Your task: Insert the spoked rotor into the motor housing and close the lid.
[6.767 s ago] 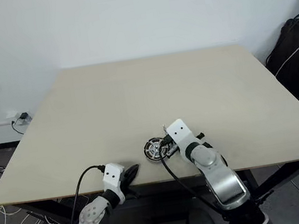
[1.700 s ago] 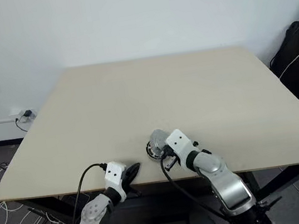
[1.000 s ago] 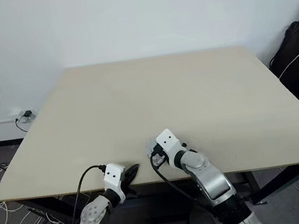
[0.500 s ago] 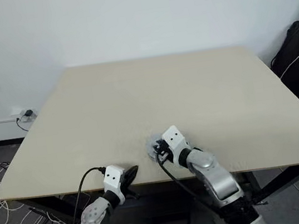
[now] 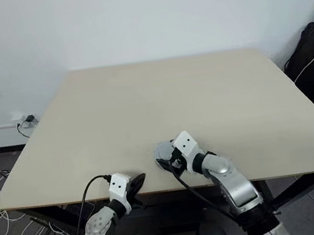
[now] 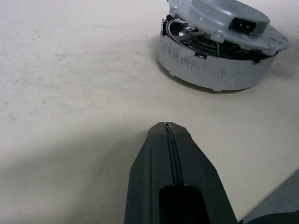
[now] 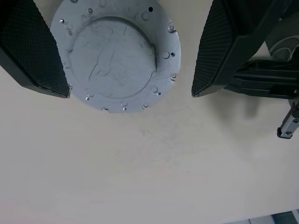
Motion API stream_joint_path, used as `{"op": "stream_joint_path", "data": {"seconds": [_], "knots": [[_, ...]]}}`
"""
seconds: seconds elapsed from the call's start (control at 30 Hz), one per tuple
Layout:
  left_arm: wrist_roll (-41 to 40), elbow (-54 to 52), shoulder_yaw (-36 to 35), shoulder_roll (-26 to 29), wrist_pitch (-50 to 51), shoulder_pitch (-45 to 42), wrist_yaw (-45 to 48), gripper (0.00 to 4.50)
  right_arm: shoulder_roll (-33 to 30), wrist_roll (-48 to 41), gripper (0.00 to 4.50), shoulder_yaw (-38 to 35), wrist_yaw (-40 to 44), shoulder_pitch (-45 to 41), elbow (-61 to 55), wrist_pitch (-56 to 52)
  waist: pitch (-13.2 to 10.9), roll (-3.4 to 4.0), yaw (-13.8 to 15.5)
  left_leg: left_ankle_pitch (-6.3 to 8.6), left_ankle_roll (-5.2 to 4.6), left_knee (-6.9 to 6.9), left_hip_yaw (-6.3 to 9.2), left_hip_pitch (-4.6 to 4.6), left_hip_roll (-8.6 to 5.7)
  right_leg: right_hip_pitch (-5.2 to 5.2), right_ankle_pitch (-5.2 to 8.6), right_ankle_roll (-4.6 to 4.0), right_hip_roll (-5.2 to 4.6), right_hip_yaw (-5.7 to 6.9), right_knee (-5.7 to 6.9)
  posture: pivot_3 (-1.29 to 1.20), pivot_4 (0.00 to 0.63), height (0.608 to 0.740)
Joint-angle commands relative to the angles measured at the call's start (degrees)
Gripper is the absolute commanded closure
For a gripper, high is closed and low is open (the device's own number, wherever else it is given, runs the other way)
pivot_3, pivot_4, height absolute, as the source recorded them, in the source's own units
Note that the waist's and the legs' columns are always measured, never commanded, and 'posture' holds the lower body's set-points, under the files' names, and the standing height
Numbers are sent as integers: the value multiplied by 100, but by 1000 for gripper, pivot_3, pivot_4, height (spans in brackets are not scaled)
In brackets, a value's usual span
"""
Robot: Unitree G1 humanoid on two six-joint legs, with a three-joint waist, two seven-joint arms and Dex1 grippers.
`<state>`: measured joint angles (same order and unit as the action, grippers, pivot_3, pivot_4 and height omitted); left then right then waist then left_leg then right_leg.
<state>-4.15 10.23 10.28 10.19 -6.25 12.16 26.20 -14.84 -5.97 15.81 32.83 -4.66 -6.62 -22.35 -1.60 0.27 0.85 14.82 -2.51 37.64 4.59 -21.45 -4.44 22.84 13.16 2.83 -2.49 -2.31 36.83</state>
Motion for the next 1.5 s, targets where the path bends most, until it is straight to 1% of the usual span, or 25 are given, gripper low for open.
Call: {"op": "stream_joint_path", "data": {"seconds": [0.03,0.37,0.6,0.63,0.7,0.73,0.77,1.03,1.23,1.5], "knots": [[-19,-333,6,-22,56,-21,-22,4500,99,-28,47,-34,28,-268,263,216,0,0,-1,0,0,0,0,0,0,0,0,0,0,0,0,0,0,740],[-15,-806,19,-11,342,112,-104,4500,261,67,47,-62,-3,-703,1228,419,-1,1,-3,0,0,-2,0,-2,0,2,-1,-1,0,-1,0,0,0,740],[-11,-1050,45,-20,526,156,-176,4500,276,135,47,-41,-7,-701,1468,479,-1,2,-5,0,0,-2,0,-2,0,3,0,-2,1,-1,0,0,0,740],[-11,-1068,48,-22,545,155,-179,4500,276,137,427,-46,-19,-685,1461,471,-1,2,-5,0,0,-2,0,-2,0,3,0,-2,1,-1,0,0,0,740],[-11,-1102,55,-21,583,154,-181,4500,276,133,968,-52,-30,-653,1435,464,-1,2,-3,0,0,-2,0,-2,0,2,0,-2,1,-1,1,0,0,740],[-12,-1118,59,-20,602,151,-180,4500,277,130,1211,-55,-34,-636,1417,459,-1,2,-2,0,0,-2,0,-2,0,2,-1,-2,0,-1,1,0,0,740],[-14,-1133,61,-18,619,149,-179,4500,279,127,1268,-57,-37,-622,1399,457,-1,2,-2,0,0,-2,0,-2,0,2,-1,-2,0,-1,1,0,0,740],[-19,-1229,75,3,724,138,-157,4500,312,129,1268,-61,-138,-559,1270,262,0,3,-2,0,0,-2,1,-2,0,2,0,-2,0,-1,0,0,0,740],[-17,-1304,82,5,775,171,-168,4500,347,334,1268,64,-340,-601,1223,135,0,3,-3,0,0,-2,1,-2,0,3,0,-2,0,-2,0,0,0,740],[-18,-1409,81,-7,817,245,-206,4500,295,551,1268,274,-390,-736,1117,-504,4,7,-6,0,0,-2,0,0,0,1,0,-3,0,-2,1,0,0,740]]}}
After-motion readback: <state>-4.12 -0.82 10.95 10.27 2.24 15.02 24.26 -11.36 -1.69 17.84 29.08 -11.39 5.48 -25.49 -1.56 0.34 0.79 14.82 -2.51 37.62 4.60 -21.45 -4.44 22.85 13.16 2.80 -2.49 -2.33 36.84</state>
